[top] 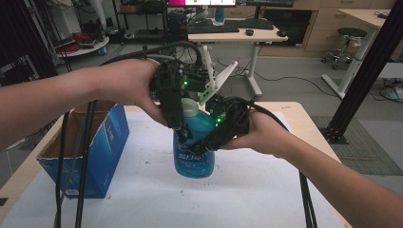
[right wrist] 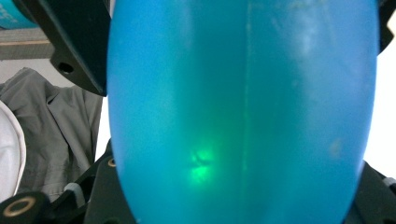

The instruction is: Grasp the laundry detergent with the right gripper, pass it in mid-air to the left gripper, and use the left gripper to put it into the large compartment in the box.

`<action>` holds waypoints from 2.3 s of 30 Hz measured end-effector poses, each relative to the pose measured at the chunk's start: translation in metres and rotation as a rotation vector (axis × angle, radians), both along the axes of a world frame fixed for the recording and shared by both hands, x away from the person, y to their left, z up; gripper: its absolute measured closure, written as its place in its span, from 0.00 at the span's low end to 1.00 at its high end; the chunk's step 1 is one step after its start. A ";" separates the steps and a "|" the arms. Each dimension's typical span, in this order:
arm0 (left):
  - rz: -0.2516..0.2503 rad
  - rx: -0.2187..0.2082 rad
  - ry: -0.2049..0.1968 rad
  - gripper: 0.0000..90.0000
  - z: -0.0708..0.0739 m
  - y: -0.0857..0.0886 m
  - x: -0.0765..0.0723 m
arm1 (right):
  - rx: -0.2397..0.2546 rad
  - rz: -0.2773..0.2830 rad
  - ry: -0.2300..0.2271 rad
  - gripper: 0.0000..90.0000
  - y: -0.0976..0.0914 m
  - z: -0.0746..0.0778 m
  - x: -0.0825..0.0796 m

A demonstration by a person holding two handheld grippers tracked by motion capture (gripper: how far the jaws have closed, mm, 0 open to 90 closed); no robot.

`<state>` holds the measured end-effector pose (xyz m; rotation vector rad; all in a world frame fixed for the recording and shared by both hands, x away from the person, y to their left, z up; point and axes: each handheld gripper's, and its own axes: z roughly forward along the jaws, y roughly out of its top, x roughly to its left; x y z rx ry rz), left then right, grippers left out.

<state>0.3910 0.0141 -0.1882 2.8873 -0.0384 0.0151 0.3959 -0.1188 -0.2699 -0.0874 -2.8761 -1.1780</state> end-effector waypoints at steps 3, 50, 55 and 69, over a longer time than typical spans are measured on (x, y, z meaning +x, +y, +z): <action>0.004 -0.003 0.002 0.32 0.000 0.000 0.000 | -0.001 0.000 -0.001 0.51 0.000 0.000 0.000; 0.013 -0.017 0.009 0.42 -0.001 0.001 0.001 | -0.010 0.005 0.001 0.43 0.005 -0.001 -0.004; 0.020 -0.010 0.019 0.42 -0.001 0.002 0.003 | -0.014 -0.002 0.011 0.29 0.005 -0.001 -0.004; 0.102 -0.047 0.016 0.42 0.009 0.025 0.008 | -0.004 -0.148 0.038 0.24 -0.033 0.009 0.009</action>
